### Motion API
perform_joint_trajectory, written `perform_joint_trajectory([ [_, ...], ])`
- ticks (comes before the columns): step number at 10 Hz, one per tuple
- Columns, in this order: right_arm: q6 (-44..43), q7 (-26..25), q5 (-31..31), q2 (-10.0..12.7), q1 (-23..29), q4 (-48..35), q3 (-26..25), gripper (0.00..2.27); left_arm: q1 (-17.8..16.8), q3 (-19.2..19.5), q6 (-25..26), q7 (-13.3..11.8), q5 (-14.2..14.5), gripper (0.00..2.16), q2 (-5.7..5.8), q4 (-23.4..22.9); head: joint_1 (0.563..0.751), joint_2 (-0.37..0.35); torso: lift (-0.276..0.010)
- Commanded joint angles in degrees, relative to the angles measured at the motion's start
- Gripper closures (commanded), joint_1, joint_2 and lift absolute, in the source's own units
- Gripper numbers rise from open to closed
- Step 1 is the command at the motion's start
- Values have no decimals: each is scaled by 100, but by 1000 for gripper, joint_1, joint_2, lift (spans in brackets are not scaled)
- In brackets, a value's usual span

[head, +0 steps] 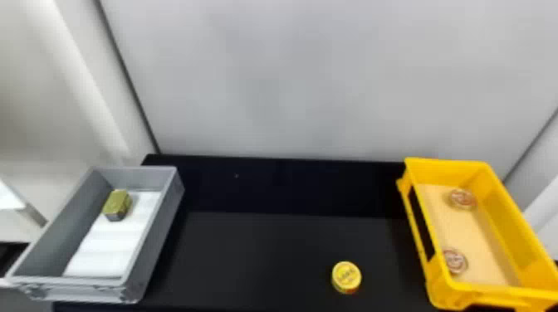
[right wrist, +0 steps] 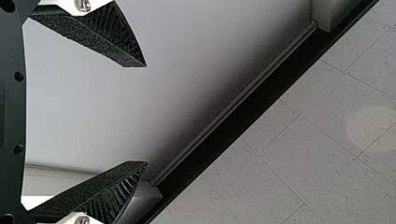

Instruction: Pick up the round yellow can and place it in the yellow rectangular box

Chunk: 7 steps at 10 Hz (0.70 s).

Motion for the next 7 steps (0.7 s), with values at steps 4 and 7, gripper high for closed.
perform_joint_trajectory([
  [4,-12,-28,-9,18,13,35,37,-2,16,-9,-18,-9,2,70,1,-1,694,54,-3],
  [7,665,-195,-492,88,-83,26,90,-2,16,-18,-18,-18,2,70,1,-1,694,54,-3],
])
